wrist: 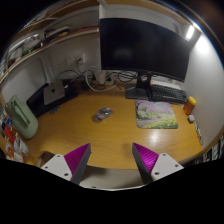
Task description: Arrange mouse
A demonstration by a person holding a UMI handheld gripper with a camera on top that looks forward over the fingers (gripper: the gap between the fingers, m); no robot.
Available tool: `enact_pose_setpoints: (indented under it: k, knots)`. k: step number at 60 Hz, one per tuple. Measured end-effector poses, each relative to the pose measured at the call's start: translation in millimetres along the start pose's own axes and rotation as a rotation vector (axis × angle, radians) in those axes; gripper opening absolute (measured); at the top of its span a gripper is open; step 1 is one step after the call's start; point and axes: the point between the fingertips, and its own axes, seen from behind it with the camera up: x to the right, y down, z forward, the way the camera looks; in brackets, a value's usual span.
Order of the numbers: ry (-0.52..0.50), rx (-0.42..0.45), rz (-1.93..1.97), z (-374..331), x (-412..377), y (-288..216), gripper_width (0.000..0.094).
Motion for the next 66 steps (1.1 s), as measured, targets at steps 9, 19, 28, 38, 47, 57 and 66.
enact_pose_setpoints:
  k: [9,19,28,38,47,57,66]
  knots:
    - [-0.003,0.020,0.008,22,-41,-8,0.0858]
    - [0.028,0.073,0.036,59,-63,-27,0.0864]
    - [0.074,0.139,0.049,98,-67,-43,0.0860]
    - [0.085,0.155,0.044,141,-70,-47,0.0859]
    - [0.084,0.149,0.055,176,-70,-52,0.0860]
    - [0.084,0.139,0.053,212,-67,-65,0.0860]
    - [0.081,0.103,0.059,245,-65,-68,0.0862]
